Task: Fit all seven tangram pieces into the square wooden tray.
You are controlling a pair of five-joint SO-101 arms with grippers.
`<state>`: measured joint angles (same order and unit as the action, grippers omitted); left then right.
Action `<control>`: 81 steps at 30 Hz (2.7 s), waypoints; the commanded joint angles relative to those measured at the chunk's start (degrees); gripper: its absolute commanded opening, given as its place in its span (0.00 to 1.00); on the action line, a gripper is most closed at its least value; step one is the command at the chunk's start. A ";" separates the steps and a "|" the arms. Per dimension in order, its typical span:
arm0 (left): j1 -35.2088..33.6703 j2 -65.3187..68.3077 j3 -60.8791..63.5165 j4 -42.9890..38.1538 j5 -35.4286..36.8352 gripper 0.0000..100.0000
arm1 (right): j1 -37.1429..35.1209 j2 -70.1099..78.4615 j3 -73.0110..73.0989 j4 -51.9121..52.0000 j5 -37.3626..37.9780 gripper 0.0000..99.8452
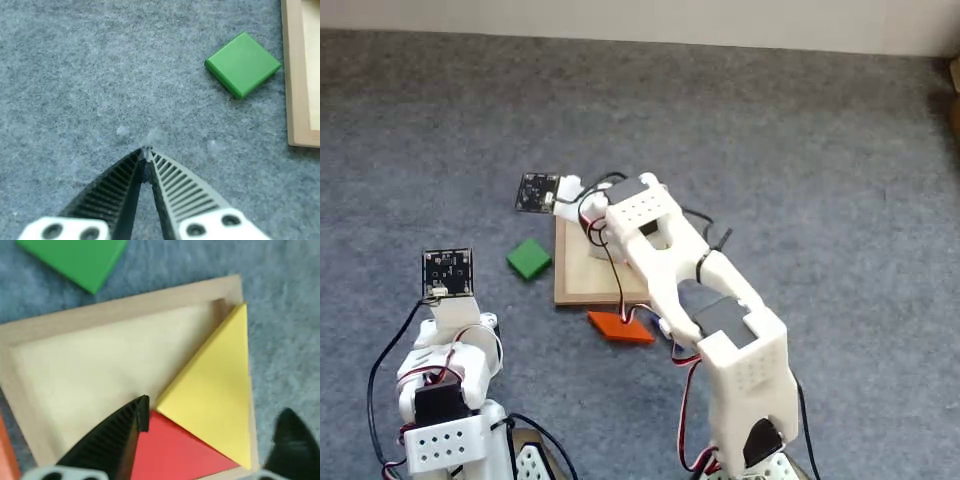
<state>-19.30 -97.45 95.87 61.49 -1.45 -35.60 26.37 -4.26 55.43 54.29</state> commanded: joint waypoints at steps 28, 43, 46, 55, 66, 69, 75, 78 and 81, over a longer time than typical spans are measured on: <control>-0.40 -0.75 0.57 -0.79 -0.09 0.01 | 4.44 13.76 -29.67 14.55 -23.30 0.04; -0.40 -0.75 0.57 -0.88 -0.09 0.01 | 8.31 6.64 -44.79 38.37 -23.65 0.03; -0.40 -0.75 0.57 -0.88 -0.09 0.01 | 9.98 4.70 -47.96 45.05 -23.65 0.03; -0.48 -0.75 0.57 -0.97 -0.09 0.01 | 17.10 -1.98 -41.27 45.67 -27.25 0.03; -0.48 -0.75 0.57 -1.05 0.00 0.01 | 18.77 -23.78 -12.88 45.32 -33.58 0.14; -0.48 -0.75 0.57 -1.05 0.00 0.01 | 18.77 -28.18 -5.76 42.51 -34.90 0.15; -0.57 -0.75 0.48 -1.05 0.09 0.01 | 19.30 -33.71 11.38 28.18 -34.90 0.15; -0.84 -0.75 -0.22 -1.05 0.09 0.01 | 19.30 -36.35 17.27 23.16 -34.90 0.15; -3.47 -0.75 -3.38 -0.70 -0.88 0.01 | 19.82 -39.34 22.02 20.00 -34.99 0.15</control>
<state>-19.38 -97.45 95.87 61.49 -1.45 -17.05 -6.86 13.67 79.87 19.82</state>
